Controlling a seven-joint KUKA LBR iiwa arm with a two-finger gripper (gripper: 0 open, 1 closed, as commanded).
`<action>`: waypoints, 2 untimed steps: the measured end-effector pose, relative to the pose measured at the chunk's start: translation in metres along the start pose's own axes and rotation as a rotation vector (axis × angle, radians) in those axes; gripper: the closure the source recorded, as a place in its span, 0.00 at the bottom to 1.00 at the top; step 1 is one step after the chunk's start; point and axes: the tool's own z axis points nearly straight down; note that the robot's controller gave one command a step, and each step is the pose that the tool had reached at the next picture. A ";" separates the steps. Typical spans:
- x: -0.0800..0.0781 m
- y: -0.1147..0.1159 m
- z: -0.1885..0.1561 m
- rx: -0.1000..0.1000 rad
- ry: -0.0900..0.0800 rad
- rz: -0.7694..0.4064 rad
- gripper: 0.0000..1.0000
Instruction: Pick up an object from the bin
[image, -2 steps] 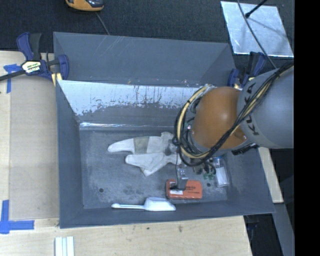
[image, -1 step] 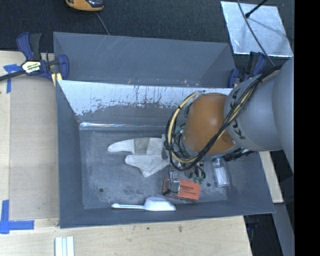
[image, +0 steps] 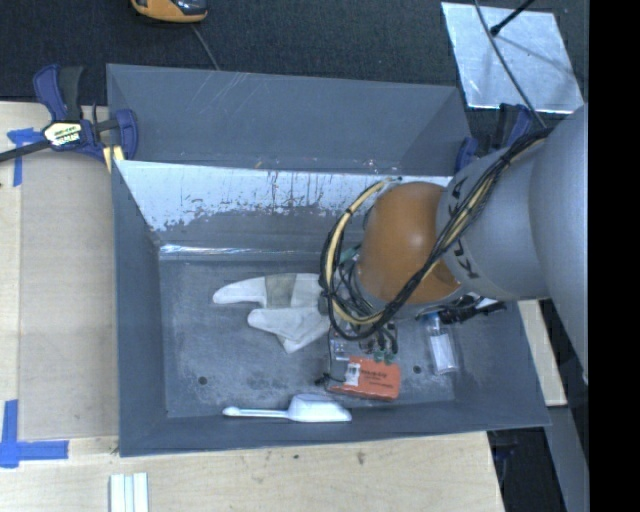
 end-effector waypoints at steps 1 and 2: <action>0.001 0.005 0.001 -0.001 -0.001 0.077 0.00; -0.022 0.022 0.000 -0.004 -0.005 0.171 1.00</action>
Offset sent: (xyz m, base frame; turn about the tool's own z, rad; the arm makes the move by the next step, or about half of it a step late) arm 0.0215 0.0194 -0.0026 0.1725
